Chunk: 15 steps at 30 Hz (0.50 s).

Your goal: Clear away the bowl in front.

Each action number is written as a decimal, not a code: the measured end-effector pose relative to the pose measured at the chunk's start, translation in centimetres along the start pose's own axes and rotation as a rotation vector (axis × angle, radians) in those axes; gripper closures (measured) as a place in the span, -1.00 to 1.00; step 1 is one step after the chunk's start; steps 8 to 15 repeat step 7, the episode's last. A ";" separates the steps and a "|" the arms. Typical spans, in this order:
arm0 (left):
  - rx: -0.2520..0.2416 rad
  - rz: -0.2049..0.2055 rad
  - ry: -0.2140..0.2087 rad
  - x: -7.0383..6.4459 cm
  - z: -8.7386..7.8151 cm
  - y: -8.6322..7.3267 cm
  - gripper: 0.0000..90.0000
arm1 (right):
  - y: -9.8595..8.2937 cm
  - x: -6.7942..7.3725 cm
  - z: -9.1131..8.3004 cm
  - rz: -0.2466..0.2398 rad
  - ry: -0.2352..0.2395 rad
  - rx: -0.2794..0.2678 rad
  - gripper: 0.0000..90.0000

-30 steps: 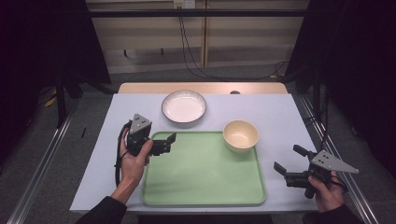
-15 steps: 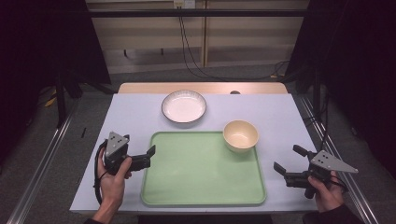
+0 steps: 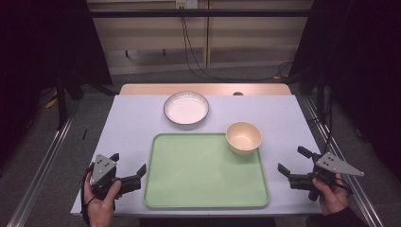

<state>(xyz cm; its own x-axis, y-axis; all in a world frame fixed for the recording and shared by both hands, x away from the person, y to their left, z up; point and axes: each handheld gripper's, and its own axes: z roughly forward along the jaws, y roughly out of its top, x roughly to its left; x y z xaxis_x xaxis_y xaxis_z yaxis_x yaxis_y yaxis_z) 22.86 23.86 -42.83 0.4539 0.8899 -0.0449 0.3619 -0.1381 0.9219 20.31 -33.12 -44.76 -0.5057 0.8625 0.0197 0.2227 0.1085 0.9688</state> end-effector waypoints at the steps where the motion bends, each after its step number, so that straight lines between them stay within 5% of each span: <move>1: 0.002 -0.005 0.001 0.1 0.0 0.0 -0.96 | 0.0 0.0 0.0 0.000 -0.003 0.005 -0.97; 15: 0.020 -0.015 0.001 0.1 0.3 -0.3 -0.95 | -0.2 0.0 0.3 0.005 -0.002 0.023 -0.98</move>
